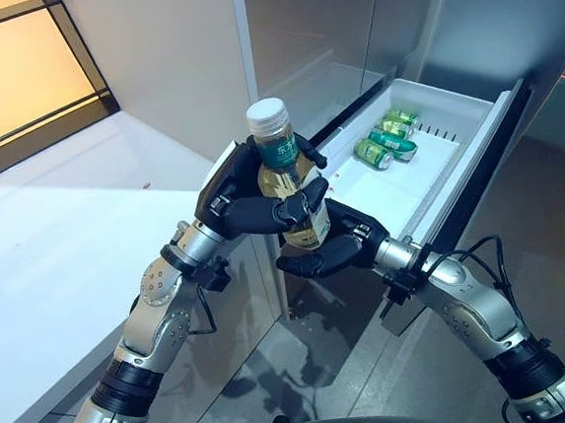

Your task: Put drinks into fridge and close the fridge

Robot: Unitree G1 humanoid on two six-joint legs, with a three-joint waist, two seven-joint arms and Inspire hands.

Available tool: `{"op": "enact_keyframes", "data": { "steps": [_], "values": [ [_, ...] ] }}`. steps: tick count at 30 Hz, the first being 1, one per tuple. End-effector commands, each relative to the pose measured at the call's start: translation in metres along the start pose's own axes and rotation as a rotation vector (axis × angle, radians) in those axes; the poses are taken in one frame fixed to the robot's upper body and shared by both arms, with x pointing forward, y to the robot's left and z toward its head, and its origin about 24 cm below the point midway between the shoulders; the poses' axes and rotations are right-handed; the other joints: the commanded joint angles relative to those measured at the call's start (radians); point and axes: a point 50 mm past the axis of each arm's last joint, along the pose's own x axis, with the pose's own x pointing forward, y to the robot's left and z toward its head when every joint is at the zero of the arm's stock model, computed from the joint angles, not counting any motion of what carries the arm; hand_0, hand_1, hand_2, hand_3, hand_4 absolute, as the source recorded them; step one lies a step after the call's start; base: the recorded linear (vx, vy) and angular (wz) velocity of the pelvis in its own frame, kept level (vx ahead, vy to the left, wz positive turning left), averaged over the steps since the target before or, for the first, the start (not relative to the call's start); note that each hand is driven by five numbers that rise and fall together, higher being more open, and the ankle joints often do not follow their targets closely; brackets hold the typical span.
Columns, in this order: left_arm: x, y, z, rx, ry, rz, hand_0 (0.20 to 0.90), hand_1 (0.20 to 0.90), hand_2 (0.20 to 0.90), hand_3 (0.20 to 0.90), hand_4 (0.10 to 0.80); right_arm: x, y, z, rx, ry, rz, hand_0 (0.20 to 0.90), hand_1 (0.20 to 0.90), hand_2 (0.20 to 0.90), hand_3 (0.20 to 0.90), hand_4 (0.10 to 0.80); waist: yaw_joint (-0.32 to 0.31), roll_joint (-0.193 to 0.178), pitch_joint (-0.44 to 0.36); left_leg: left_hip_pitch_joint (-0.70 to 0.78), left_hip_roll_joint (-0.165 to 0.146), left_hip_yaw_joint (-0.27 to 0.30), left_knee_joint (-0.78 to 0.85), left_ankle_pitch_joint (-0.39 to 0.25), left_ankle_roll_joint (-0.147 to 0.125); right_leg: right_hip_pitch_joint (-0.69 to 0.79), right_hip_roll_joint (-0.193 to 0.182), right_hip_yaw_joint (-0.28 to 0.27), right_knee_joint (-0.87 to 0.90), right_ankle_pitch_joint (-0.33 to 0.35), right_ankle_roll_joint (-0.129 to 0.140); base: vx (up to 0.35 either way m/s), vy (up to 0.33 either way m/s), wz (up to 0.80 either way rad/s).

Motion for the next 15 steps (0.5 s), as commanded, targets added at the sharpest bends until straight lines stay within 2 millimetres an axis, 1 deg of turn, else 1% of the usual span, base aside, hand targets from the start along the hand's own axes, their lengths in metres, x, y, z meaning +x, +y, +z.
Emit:
{"op": "enact_keyframes", "data": {
  "steps": [1, 7, 13, 15],
  "values": [
    [0.038, -0.017, 0.054, 0.132, -0.286, -0.143, 0.3, 0.3, 0.3, 0.2, 0.1, 0.021, 0.037, 0.09, -0.099, -0.431, 0.247, 0.9, 0.9, 0.9, 0.9, 0.8, 0.001, -0.024, -0.095, 0.019, -0.006, 0.074, 0.002, -0.072, 0.016, -0.02, -0.024, 0.021, 0.004, 0.046, 0.054, 0.0, -0.006, -0.04],
    [0.038, -0.011, 0.051, 0.206, -0.248, -0.104, 0.3, 0.3, 0.3, 0.2, 0.1, 0.019, 0.04, 0.101, -0.148, -0.467, 0.267, 0.9, 0.9, 0.9, 0.9, 0.8, 0.002, -0.025, -0.097, 0.017, -0.003, 0.084, 0.002, -0.069, 0.014, -0.023, -0.023, 0.022, 0.004, 0.047, 0.055, 0.005, -0.002, -0.04],
    [0.033, 0.001, 0.046, 0.265, -0.195, -0.049, 0.3, 0.3, 0.3, 0.2, 0.1, 0.012, 0.031, 0.12, -0.232, -0.539, 0.206, 0.9, 0.9, 0.9, 0.9, 0.8, 0.005, -0.028, -0.098, 0.009, 0.0, 0.097, 0.002, -0.061, 0.011, -0.034, -0.024, 0.015, 0.004, 0.057, 0.056, 0.005, -0.002, -0.03],
    [0.032, 0.003, 0.046, 0.269, -0.186, -0.041, 0.3, 0.3, 0.3, 0.2, 0.1, 0.01, 0.028, 0.123, -0.244, -0.55, 0.191, 0.9, 0.9, 0.9, 0.9, 0.8, 0.005, -0.028, -0.099, 0.007, 0.001, 0.1, 0.002, -0.061, 0.01, -0.036, -0.024, 0.014, 0.004, 0.058, 0.056, 0.0, 0.0, 0.0]
  ]
}}
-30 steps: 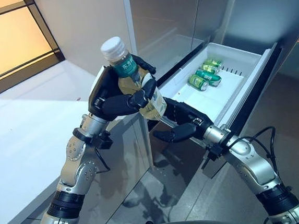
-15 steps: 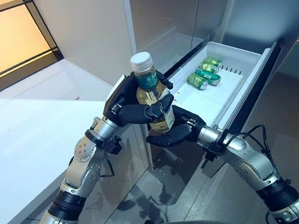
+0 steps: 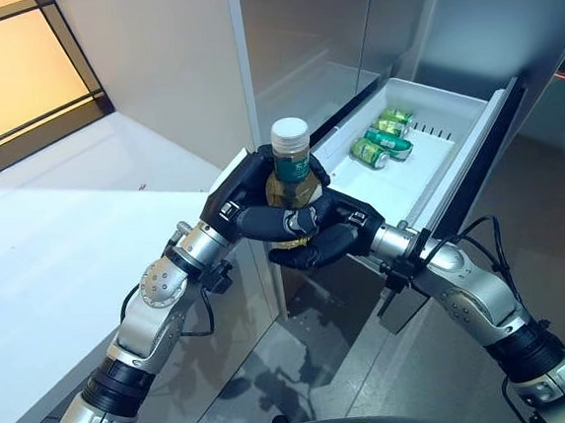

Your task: Put drinks into fridge and close the fridge

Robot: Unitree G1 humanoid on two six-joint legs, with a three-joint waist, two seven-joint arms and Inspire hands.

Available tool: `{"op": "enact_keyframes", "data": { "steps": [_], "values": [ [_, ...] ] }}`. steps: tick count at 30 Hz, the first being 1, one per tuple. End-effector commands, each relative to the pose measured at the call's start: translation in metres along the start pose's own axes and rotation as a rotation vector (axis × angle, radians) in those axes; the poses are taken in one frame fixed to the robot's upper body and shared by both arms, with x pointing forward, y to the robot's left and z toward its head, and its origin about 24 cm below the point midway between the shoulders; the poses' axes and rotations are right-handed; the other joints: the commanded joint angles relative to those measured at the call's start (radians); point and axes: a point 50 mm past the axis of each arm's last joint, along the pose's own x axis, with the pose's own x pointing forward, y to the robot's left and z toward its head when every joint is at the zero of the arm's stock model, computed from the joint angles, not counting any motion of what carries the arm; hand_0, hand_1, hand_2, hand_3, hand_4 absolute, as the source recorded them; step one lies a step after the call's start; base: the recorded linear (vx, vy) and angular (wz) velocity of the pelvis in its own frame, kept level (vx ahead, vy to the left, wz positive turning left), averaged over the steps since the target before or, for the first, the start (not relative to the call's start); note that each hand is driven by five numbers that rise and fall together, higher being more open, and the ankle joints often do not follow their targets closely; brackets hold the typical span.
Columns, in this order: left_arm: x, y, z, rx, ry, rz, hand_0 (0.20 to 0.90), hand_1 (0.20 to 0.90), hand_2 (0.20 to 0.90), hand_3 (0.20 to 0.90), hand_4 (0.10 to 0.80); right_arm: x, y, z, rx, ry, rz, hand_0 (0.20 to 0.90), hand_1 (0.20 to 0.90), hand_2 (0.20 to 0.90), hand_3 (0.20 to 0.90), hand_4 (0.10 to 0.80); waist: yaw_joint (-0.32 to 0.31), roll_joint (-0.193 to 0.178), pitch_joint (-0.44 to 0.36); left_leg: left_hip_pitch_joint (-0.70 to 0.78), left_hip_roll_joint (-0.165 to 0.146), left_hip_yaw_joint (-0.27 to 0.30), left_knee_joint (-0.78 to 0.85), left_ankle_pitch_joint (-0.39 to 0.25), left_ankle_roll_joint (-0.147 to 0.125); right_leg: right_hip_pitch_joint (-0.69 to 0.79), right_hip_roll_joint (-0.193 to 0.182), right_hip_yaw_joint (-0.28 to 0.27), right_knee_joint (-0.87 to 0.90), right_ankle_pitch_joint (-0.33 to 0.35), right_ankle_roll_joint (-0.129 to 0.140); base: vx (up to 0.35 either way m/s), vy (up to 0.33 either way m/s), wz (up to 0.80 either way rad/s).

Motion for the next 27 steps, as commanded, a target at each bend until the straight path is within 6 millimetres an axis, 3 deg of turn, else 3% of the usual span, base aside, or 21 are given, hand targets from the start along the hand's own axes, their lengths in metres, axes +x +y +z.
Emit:
{"op": "enact_keyframes", "data": {
  "steps": [1, 5, 7, 8, 10, 16, 27],
  "values": [
    [0.027, 0.013, 0.049, 0.12, -0.264, 0.002, 0.3, 0.3, 0.3, 0.2, 0.1, 0.006, 0.019, 0.103, -0.207, -0.495, 0.122, 0.9, 0.9, 0.9, 0.9, 0.8, 0.003, -0.026, -0.101, 0.004, 0.0, 0.075, 0.002, -0.06, 0.011, -0.031, -0.025, -0.007, 0.004, 0.057, 0.056, 0.0, 0.0, 0.0],
    [0.026, 0.015, 0.048, 0.096, -0.268, 0.007, 0.3, 0.3, 0.3, 0.2, 0.1, 0.006, 0.016, 0.103, -0.181, -0.481, 0.115, 0.9, 0.9, 0.9, 0.9, 0.8, 0.002, -0.027, -0.102, -0.001, 0.002, 0.076, 0.002, -0.058, 0.009, -0.037, -0.023, -0.004, 0.004, 0.059, 0.056, 0.0, 0.0, 0.0],
    [0.026, 0.015, 0.049, 0.073, -0.282, 0.002, 0.3, 0.3, 0.3, 0.2, 0.1, 0.006, 0.016, 0.097, -0.154, -0.444, 0.126, 0.476, 0.476, 0.476, 0.406, 0.306, 0.001, -0.028, -0.104, -0.003, 0.003, 0.074, 0.002, -0.057, 0.008, -0.039, -0.022, -0.002, 0.004, 0.06, 0.057, 0.0, 0.0, 0.0],
    [0.026, 0.013, 0.049, 0.054, -0.298, -0.001, 0.3, 0.3, 0.3, 0.2, 0.1, 0.008, 0.016, 0.091, -0.137, -0.399, 0.138, 0.396, 0.396, 0.396, 0.313, 0.213, -0.001, -0.029, -0.104, -0.005, 0.004, 0.073, 0.002, -0.056, 0.007, -0.041, -0.021, 0.0, 0.004, 0.06, 0.057, 0.0, 0.0, 0.0],
    [0.026, 0.011, 0.05, 0.044, -0.316, -0.007, 0.3, 0.3, 0.3, 0.2, 0.1, 0.009, 0.017, 0.083, -0.122, -0.357, 0.139, 0.3, 0.3, 0.3, 0.2, 0.1, -0.003, -0.029, -0.103, 0.0, 0.005, 0.072, 0.002, -0.063, 0.007, -0.035, -0.021, 0.0, 0.004, 0.053, 0.058, 0.0, 0.0, 0.0],
    [0.03, -0.003, 0.058, 0.02, -0.375, -0.065, 0.3, 0.3, 0.3, 0.2, 0.1, 0.012, 0.015, 0.06, -0.091, -0.231, 0.114, 0.3, 0.3, 0.3, 0.2, 0.1, -0.006, -0.032, -0.099, 0.0, 0.008, 0.066, 0.002, -0.061, 0.004, -0.032, -0.02, -0.002, 0.004, 0.054, 0.057, 0.0, 0.0, 0.0],
    [0.032, -0.014, 0.064, -0.027, -0.414, -0.128, 0.3, 0.3, 0.3, 0.2, 0.1, 0.015, 0.01, 0.055, -0.117, -0.192, 0.065, 0.3, 0.3, 0.3, 0.2, 0.1, -0.005, -0.035, -0.096, 0.0, 0.006, 0.063, 0.002, -0.062, 0.005, -0.032, -0.021, -0.002, 0.004, 0.054, 0.06, 0.0, 0.0, 0.0]
  ]
}}
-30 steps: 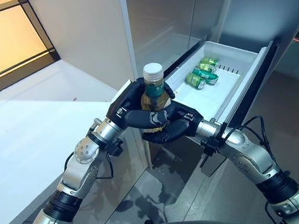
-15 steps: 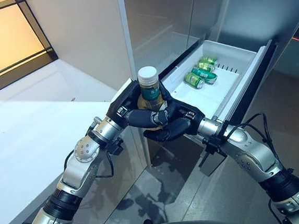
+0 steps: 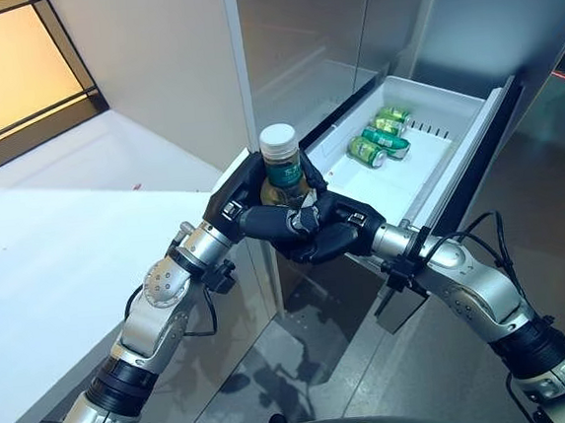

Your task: Put drinks into fridge and close the fridge

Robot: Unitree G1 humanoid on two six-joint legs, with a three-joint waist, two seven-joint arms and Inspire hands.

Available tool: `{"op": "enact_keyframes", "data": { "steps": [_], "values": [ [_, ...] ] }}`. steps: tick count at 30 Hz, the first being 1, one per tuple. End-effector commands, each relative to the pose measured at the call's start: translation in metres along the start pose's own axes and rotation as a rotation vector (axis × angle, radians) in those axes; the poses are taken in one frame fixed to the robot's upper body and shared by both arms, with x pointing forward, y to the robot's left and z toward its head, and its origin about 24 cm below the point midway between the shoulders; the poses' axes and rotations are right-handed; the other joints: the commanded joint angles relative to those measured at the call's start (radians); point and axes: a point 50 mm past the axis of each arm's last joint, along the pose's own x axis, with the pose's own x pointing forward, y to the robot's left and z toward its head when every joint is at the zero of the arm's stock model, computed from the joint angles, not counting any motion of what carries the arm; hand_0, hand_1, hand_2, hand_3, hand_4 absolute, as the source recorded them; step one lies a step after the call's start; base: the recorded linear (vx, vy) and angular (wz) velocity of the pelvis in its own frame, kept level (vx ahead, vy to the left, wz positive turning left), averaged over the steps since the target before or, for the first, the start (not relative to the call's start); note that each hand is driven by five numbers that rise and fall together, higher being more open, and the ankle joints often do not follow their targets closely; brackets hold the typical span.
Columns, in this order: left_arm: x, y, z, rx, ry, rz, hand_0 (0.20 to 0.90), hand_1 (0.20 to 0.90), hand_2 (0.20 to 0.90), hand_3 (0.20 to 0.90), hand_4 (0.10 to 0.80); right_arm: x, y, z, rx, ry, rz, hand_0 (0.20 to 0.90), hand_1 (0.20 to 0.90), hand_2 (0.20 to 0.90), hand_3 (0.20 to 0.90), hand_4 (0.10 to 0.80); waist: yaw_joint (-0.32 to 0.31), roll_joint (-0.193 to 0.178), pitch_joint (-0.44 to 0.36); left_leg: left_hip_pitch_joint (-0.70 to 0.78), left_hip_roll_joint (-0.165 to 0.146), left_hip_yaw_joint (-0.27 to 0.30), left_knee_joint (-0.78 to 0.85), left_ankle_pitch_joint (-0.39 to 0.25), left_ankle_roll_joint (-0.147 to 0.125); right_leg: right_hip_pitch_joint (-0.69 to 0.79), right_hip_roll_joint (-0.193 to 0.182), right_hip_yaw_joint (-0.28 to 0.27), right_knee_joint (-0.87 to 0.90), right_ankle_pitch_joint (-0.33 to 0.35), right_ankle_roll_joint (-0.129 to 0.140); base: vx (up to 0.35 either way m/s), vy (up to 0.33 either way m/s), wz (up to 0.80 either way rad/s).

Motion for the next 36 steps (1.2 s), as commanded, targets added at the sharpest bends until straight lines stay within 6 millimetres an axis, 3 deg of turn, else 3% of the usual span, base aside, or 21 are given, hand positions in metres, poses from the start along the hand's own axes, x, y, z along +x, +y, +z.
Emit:
{"op": "enact_keyframes", "data": {
  "steps": [1, 2, 3, 4, 9, 13, 22, 30, 36],
  "values": [
    [0.032, -0.014, 0.064, 0.009, -0.404, -0.122, 0.3, 0.3, 0.3, 0.2, 0.1, 0.012, 0.01, 0.059, -0.079, -0.27, 0.065, 0.3, 0.3, 0.3, 0.2, 0.1, -0.001, -0.019, -0.106, 0.0, 0.003, 0.059, 0.001, -0.061, 0.008, -0.032, -0.024, -0.002, 0.004, 0.053, 0.061, 0.0, 0.0, 0.0],
    [0.032, -0.014, 0.064, 0.005, -0.406, -0.108, 0.3, 0.3, 0.3, 0.2, 0.1, 0.012, 0.009, 0.059, -0.08, -0.272, 0.056, 0.3, 0.3, 0.3, 0.2, 0.1, -0.001, -0.02, -0.106, 0.0, 0.004, 0.06, 0.001, -0.061, 0.008, -0.032, -0.024, -0.002, 0.004, 0.053, 0.061, 0.0, 0.0, 0.0],
    [0.032, -0.013, 0.064, -0.002, -0.407, -0.096, 0.571, 0.571, 0.571, 0.516, 0.416, 0.012, 0.008, 0.06, -0.086, -0.276, 0.043, 0.3, 0.3, 0.3, 0.2, 0.1, -0.001, -0.02, -0.106, 0.001, 0.004, 0.059, 0.001, -0.061, 0.008, -0.031, -0.024, -0.001, 0.004, 0.053, 0.061, 0.0, 0.0, 0.0],
    [0.032, -0.012, 0.065, -0.006, -0.418, -0.076, 0.9, 0.9, 0.9, 0.9, 0.8, 0.012, 0.007, 0.061, -0.101, -0.281, 0.02, 0.3, 0.3, 0.3, 0.2, 0.1, 0.0, -0.02, -0.106, 0.001, 0.004, 0.059, 0.001, -0.061, 0.009, -0.031, -0.024, 0.0, 0.004, 0.053, 0.061, 0.0, 0.0, 0.0],
    [0.027, -0.005, 0.072, -0.021, -0.489, 0.026, 0.9, 0.9, 0.9, 0.9, 0.8, 0.004, -0.01, 0.075, -0.249, -0.341, -0.153, 0.3, 0.3, 0.3, 0.2, 0.1, 0.004, -0.023, -0.107, -0.01, 0.004, 0.056, 0.001, -0.052, 0.007, -0.04, -0.024, 0.001, 0.004, 0.06, 0.059, 0.0, 0.0, 0.0],
    [0.019, 0.003, 0.083, 0.095, -0.561, 0.163, 0.9, 0.9, 0.9, 0.9, 0.8, -0.009, -0.032, 0.099, -0.42, -0.411, -0.358, 0.3, 0.3, 0.3, 0.2, 0.1, 0.009, -0.025, -0.103, -0.009, 0.0, 0.045, 0.001, -0.053, 0.008, -0.039, -0.022, -0.002, 0.004, 0.059, 0.056, 0.0, 0.0, 0.0],
    [0.017, 0.012, 0.08, 0.062, -0.522, 0.223, 0.9, 0.9, 0.9, 0.9, 0.8, -0.024, -0.054, 0.119, -0.546, -0.467, -0.579, 0.3, 0.3, 0.3, 0.2, 0.1, 0.019, -0.025, -0.096, -0.004, -0.002, 0.026, 0.001, -0.056, 0.007, -0.032, -0.021, -0.005, 0.004, 0.055, 0.052, 0.0, 0.0, 0.0],
    [0.017, 0.014, 0.048, -0.156, -0.361, 0.222, 0.9, 0.9, 0.9, 0.9, 0.8, -0.033, -0.075, 0.125, -0.601, -0.481, -0.761, 0.3, 0.3, 0.3, 0.2, 0.1, 0.037, -0.025, -0.092, 0.0, -0.003, 0.01, 0.001, -0.058, 0.006, -0.025, -0.023, -0.019, 0.004, 0.051, 0.049, 0.007, -0.003, 0.03],
    [0.009, -0.008, 0.001, -0.566, -0.141, 0.033, 0.9, 0.9, 0.9, 0.9, 0.8, -0.039, -0.096, 0.126, -0.59, -0.469, -0.897, 0.3, 0.3, 0.3, 0.2, 0.1, 0.059, -0.023, -0.085, 0.003, -0.001, 0.006, 0.001, -0.058, 0.003, -0.019, -0.027, -0.04, 0.004, 0.049, 0.047, 0.01, -0.003, 0.06]
  ]
}}
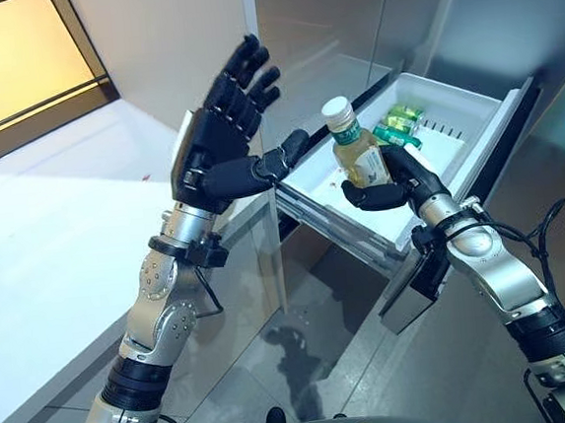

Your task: Put drinks into fridge and close the fridge

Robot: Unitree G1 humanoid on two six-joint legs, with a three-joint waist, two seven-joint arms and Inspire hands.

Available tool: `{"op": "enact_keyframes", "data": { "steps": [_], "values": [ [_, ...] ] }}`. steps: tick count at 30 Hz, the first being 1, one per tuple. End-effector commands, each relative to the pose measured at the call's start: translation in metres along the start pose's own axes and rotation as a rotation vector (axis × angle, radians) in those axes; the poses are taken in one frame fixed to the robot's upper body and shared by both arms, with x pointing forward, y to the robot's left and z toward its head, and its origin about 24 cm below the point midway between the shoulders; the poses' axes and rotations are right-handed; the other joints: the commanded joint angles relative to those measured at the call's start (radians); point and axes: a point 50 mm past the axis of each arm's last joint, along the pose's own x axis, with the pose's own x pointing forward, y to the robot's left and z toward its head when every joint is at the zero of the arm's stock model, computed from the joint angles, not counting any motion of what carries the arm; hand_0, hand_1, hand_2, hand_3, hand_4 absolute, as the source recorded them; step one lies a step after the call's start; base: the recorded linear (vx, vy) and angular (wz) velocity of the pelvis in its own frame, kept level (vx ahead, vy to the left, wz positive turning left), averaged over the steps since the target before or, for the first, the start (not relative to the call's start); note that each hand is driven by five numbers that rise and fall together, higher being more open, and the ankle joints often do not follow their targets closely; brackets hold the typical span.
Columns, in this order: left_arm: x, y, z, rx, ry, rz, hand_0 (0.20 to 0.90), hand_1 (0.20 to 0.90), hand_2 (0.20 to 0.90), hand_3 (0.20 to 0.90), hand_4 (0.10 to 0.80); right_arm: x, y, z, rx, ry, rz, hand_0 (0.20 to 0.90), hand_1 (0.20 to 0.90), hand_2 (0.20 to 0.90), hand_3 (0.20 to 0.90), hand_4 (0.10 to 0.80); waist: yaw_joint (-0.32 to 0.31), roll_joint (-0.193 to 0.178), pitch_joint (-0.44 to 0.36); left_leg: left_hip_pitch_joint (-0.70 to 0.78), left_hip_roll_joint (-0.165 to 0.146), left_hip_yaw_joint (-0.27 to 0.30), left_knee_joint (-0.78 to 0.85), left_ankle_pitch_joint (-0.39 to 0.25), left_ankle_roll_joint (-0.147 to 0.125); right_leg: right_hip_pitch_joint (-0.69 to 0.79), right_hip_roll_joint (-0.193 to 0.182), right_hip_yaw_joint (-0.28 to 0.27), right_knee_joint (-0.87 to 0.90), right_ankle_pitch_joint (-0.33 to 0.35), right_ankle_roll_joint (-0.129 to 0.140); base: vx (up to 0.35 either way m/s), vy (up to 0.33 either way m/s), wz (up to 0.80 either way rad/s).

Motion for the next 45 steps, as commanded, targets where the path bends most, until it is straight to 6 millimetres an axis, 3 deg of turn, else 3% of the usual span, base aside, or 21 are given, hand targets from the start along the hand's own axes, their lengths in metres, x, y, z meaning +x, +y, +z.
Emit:
{"op": "enact_keyframes", "data": {
  "steps": [1, 5, 6, 8, 11, 14, 20, 24, 26, 31, 36, 45],
  "values": [
    [-0.01, -0.008, -0.022, -0.201, 0.094, -0.107, 0.9, 0.9, 0.9, 0.9, 0.8, 0.015, -0.062, 0.114, 0.037, -0.535, -0.306, 0.3, 0.3, 0.3, 0.2, 0.1, 0.021, -0.024, -0.098, 0.01, 0.0, 0.033, 0.001, -0.059, 0.002, -0.025, -0.029, -0.015, 0.004, 0.05, 0.047, 0.0, 0.0, 0.0],
    [-0.045, -0.003, -0.056, -0.261, 0.333, -0.096, 0.9, 0.9, 0.9, 0.9, 0.8, 0.026, -0.1, 0.104, 0.055, -0.439, -0.433, 0.3, 0.3, 0.3, 0.2, 0.1, 0.048, -0.02, -0.092, 0.006, 0.0, 0.024, 0.001, -0.057, 0.0, -0.023, -0.03, -0.031, 0.004, 0.047, 0.047, 0.01, 0.013, 0.15],
    [-0.047, -0.003, -0.057, -0.265, 0.347, -0.093, 0.9, 0.9, 0.9, 0.9, 0.8, 0.026, -0.101, 0.103, 0.056, -0.434, -0.437, 0.3, 0.3, 0.3, 0.2, 0.1, 0.049, -0.02, -0.092, 0.006, 0.0, 0.023, 0.001, -0.057, 0.0, -0.023, -0.03, -0.031, 0.004, 0.047, 0.048, 0.011, 0.018, 0.2],
    [-0.072, -0.001, -0.074, -0.275, 0.495, -0.1, 0.9, 0.9, 0.9, 0.9, 0.8, 0.032, -0.13, 0.091, 0.061, -0.346, -0.501, 0.3, 0.3, 0.3, 0.2, 0.1, 0.069, -0.015, -0.091, 0.005, 0.0, 0.016, 0.001, -0.054, -0.003, -0.021, -0.032, -0.044, 0.004, 0.045, 0.049, 0.022, 0.029, 0.17],
    [-0.096, 0.002, -0.089, -0.241, 0.65, -0.104, 0.9, 0.9, 0.9, 0.9, 0.8, 0.037, -0.152, 0.076, 0.07, -0.241, -0.548, 0.3, 0.3, 0.3, 0.2, 0.1, 0.086, -0.007, -0.085, 0.004, 0.001, 0.009, 0.001, -0.05, -0.005, -0.017, -0.034, -0.059, 0.004, 0.046, 0.051, 0.038, 0.021, 0.18],
    [-0.116, 0.01, -0.099, -0.192, 0.768, -0.065, 0.9, 0.9, 0.9, 0.9, 0.8, 0.041, -0.161, 0.061, 0.069, -0.142, -0.573, 0.3, 0.3, 0.3, 0.2, 0.1, 0.099, 0.0, -0.08, 0.009, 0.002, 0.001, 0.001, -0.054, -0.008, -0.01, -0.034, -0.069, 0.004, 0.039, 0.052, 0.066, 0.005, 0.23],
    [-0.154, 0.028, -0.122, -0.049, 0.95, 0.03, 0.9, 0.9, 0.9, 0.9, 0.8, 0.045, -0.166, 0.034, -0.002, 0.025, -0.565, 0.3, 0.3, 0.3, 0.2, 0.1, 0.115, 0.006, -0.058, -0.001, 0.001, -0.016, 0.001, -0.047, -0.009, -0.017, -0.037, -0.082, 0.009, 0.04, 0.05, 0.043, -0.024, 0.13],
    [-0.192, 0.055, -0.139, 0.224, 1.138, 0.194, 0.9, 0.9, 0.9, 0.9, 0.8, 0.047, -0.17, 0.018, -0.104, 0.156, -0.538, 0.3, 0.3, 0.3, 0.2, 0.1, 0.129, 0.011, -0.011, -0.038, 0.0, -0.031, 0.004, -0.036, -0.008, -0.06, -0.038, -0.085, 0.024, 0.041, 0.049, -0.027, -0.079, 0.11],
    [-0.192, 0.057, -0.14, 0.247, 1.141, 0.198, 0.9, 0.9, 0.9, 0.9, 0.8, 0.048, -0.17, 0.019, -0.114, 0.163, -0.537, 0.3, 0.3, 0.3, 0.2, 0.1, 0.129, 0.012, -0.003, -0.05, 0.0, -0.033, 0.005, -0.034, -0.007, -0.073, -0.038, -0.085, 0.028, 0.041, 0.048, -0.126, -0.079, 0.04],
    [-0.207, 0.07, -0.153, 0.378, 1.211, 0.302, 0.9, 0.9, 0.9, 0.9, 0.8, 0.054, -0.173, 0.021, -0.2, 0.243, -0.496, 0.3, 0.3, 0.3, 0.2, 0.1, 0.128, 0.022, 0.106, -0.138, 0.002, -0.057, 0.005, -0.01, -0.004, -0.166, -0.028, -0.067, 0.043, 0.052, 0.041, -0.184, -0.105, 0.07],
    [-0.219, 0.078, -0.155, 0.39, 1.223, 0.447, 0.9, 0.9, 0.9, 0.9, 0.8, 0.057, -0.175, 0.027, -0.228, 0.282, -0.46, 0.3, 0.3, 0.3, 0.2, 0.1, 0.126, 0.04, 0.176, -0.19, 0.007, -0.07, 0.006, 0.004, -0.006, -0.223, -0.02, -0.055, 0.054, 0.058, 0.034, -0.076, -0.069, 0.0],
    [-0.235, 0.092, -0.148, 0.385, 1.274, 0.568, 0.9, 0.9, 0.9, 0.9, 0.8, 0.058, -0.178, 0.03, -0.349, 0.415, -0.355, 0.3, 0.3, 0.3, 0.2, 0.1, 0.122, 0.053, 0.213, -0.235, 0.009, -0.067, 0.016, 0.013, -0.014, -0.271, -0.018, -0.053, 0.078, 0.05, 0.023, -0.02, -0.038, -0.03]
  ]
}}
